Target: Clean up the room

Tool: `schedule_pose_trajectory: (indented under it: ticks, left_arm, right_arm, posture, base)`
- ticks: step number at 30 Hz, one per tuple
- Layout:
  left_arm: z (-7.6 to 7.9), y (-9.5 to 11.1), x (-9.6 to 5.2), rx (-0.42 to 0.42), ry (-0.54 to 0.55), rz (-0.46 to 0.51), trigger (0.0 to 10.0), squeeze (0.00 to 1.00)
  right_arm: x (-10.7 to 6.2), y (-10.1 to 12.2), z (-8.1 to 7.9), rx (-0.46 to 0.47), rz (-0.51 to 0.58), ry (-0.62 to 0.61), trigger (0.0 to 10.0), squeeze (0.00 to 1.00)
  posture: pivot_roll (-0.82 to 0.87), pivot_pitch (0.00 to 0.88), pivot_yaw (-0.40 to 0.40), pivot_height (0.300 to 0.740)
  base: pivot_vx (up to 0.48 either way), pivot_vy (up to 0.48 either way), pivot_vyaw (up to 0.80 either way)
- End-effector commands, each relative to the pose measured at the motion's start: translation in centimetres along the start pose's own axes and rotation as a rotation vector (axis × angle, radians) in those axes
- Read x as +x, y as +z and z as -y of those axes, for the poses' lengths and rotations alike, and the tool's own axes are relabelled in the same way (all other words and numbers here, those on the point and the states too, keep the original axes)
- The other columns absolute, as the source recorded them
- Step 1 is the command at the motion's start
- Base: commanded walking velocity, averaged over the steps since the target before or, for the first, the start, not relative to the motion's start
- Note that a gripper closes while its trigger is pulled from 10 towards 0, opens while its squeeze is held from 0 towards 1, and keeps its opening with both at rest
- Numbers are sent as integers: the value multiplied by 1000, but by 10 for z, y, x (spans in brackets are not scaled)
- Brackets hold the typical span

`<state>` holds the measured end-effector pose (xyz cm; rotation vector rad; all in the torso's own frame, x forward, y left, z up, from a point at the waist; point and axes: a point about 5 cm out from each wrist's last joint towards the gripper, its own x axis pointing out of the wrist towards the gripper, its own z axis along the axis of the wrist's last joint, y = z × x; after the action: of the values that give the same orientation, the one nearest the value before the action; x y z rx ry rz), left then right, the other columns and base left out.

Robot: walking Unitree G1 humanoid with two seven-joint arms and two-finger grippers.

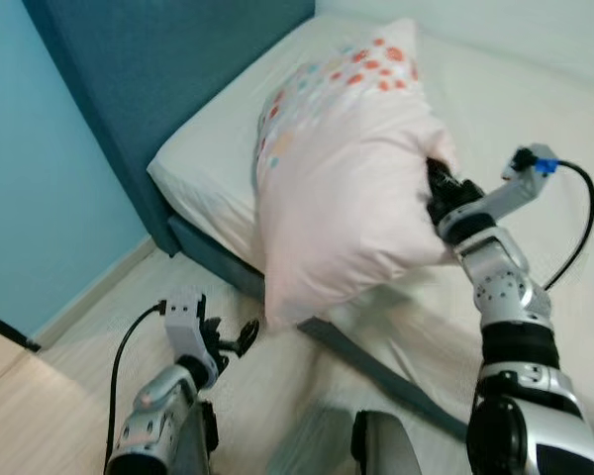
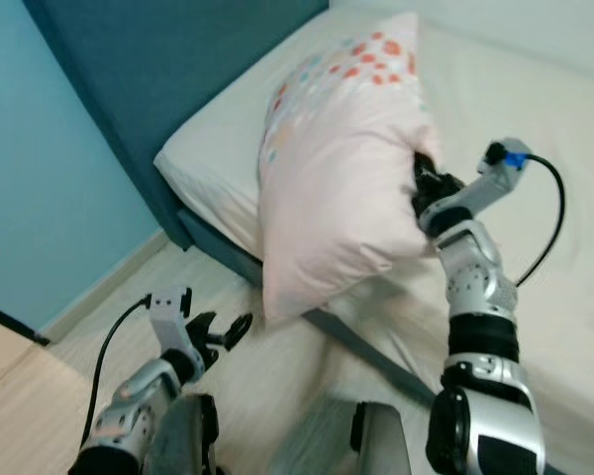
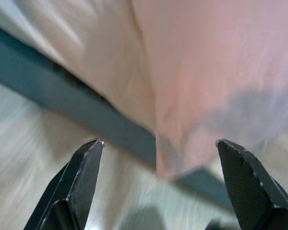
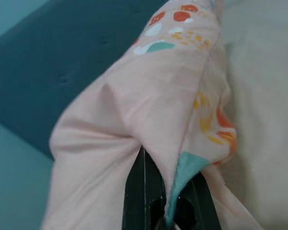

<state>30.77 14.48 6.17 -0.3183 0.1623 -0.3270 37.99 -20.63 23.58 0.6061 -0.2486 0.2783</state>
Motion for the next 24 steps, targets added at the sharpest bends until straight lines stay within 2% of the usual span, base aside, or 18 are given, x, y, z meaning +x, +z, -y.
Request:
schedule_pose_trajectory:
  ticks: [1, 8, 12, 16, 18, 19, 20, 21, 22, 24]
  left_arm:
    - [-2, -8, -2, -54, 26, -6, 10000, 0]
    - [-8, -6, 1, -52, 53, -5, 10000, 0]
    - [-29, -17, -7, -38, 148, -56, 10000, 0]
    - [-34, -21, -10, -41, 171, -74, 10000, 0]
    - [-56, -47, -32, -47, 293, -192, 10000, 0]
    - [-56, -47, -32, -47, 293, -192, 10000, 0]
    - [-61, -53, -38, -49, 325, -223, 10000, 0]
    - [-69, -69, -54, -46, 382, -296, 10000, 0]
    - [-69, -69, -54, -46, 382, -296, 10000, 0]
    - [-79, -91, -82, -55, 472, -400, 10000, 0]
  right_arm:
    - [1, 9, -9, 16, 47, 43, 0, 0]
    - [3, 19, -8, 19, 91, 24, 0, 0]
    - [5, 37, -11, -6, 138, 36, 0, 0]
    - [6, 38, -12, -9, 139, 38, 0, 0]
    - [6, 33, -11, -23, 120, 32, 0, 0]
    - [6, 33, -11, -23, 120, 32, 0, 0]
    - [6, 32, -10, -27, 115, 30, 0, 0]
    - [4, 25, -8, -33, 100, 18, 0, 0]
    - [4, 25, -8, -33, 100, 18, 0, 0]
    - [-1, 15, -4, -39, 76, -6, 0, 0]
  posture:
    - [124, 116, -65, 630]
    - [119, 78, -70, 644]
    - [116, 54, -73, 663]
    - [116, 52, -74, 668]
    - [112, 37, -75, 677]
    - [112, 37, -75, 677]
    - [112, 37, -75, 682]
    - [110, 16, -74, 687]
    - [110, 16, -74, 687]
    - [110, 0, -79, 696]
  base:
    - [0, 0, 0]
    - [0, 0, 0]
    - [0, 0, 0]
    - [0, 0, 0]
    - [0, 0, 0]
    - [0, 0, 0]
    - [0, 0, 0]
    - [0, 0, 0]
    - [0, 0, 0]
    - [0, 0, 0]
